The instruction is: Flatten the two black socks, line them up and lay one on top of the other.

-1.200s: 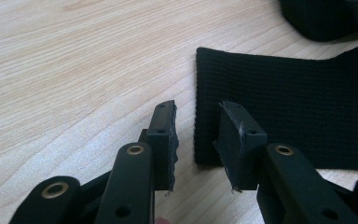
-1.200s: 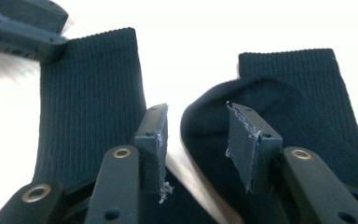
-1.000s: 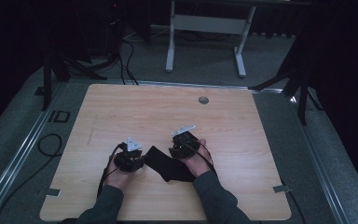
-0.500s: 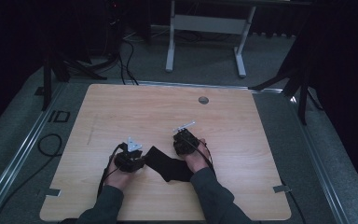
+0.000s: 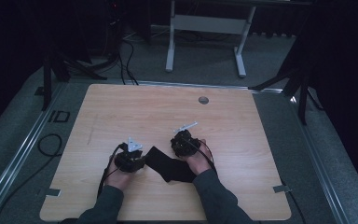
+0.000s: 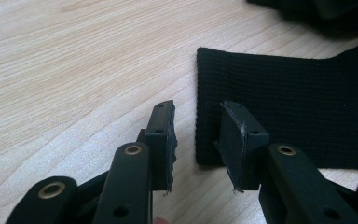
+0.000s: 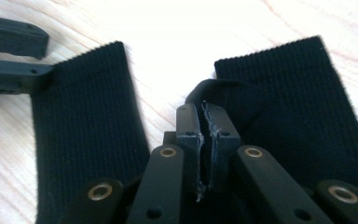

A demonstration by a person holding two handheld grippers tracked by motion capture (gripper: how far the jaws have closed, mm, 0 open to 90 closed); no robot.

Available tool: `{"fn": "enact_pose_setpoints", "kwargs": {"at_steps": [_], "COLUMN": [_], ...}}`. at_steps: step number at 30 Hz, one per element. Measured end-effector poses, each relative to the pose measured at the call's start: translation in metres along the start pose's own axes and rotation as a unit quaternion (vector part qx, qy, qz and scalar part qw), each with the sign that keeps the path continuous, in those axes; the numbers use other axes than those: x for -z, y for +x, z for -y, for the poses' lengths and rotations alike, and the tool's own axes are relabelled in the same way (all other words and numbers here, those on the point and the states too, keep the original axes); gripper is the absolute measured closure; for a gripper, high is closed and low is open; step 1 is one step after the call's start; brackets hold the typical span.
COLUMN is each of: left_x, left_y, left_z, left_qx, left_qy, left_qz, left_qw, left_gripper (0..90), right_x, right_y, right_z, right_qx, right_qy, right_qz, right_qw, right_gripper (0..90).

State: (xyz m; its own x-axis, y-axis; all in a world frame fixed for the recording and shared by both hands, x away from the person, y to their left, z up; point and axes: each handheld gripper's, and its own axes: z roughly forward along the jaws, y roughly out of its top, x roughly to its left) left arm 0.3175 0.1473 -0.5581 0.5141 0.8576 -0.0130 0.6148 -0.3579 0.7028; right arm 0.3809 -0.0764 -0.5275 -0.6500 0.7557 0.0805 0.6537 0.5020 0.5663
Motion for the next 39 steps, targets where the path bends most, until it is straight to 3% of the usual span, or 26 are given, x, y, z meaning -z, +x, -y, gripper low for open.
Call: {"fn": "enact_pose_setpoints", "kwargs": {"at_steps": [9,17,21,25,31,39], "left_x": [0.0,0.0,0.0,0.0,0.0,0.0], "left_y": [0.0,0.0,0.001,-0.002,-0.002,-0.001], "left_z": [0.0,0.0,0.0,0.0,0.0,0.0], "left_qx": [0.003,0.004,0.006,-0.004,0.001,0.004], "left_qy": [-0.001,-0.001,0.002,0.0,0.0,0.001], "left_qz": [-0.001,0.002,0.009,0.001,0.0,0.003], "left_qw": [1.0,1.0,0.9999,1.0,1.0,1.0], "left_gripper": [64.8,64.0,65.3,65.2,65.3,64.6], "right_x": [0.026,0.051,0.06,0.065,0.076,0.084], "right_y": [-0.006,-0.023,-0.035,-0.048,-0.068,-0.091], "right_z": [0.002,0.011,0.023,0.038,0.056,0.085], "right_qx": [0.006,-0.015,-0.03,-0.048,-0.077,-0.102], "right_qy": [-0.028,-0.059,-0.073,-0.078,-0.092,-0.087], "right_qz": [-0.002,0.001,0.005,0.01,0.013,0.029], "right_qw": [0.9996,0.9982,0.9969,0.9958,0.9927,0.9905], "right_gripper": [84.8,84.9,84.8,84.7,84.5,84.1]}}
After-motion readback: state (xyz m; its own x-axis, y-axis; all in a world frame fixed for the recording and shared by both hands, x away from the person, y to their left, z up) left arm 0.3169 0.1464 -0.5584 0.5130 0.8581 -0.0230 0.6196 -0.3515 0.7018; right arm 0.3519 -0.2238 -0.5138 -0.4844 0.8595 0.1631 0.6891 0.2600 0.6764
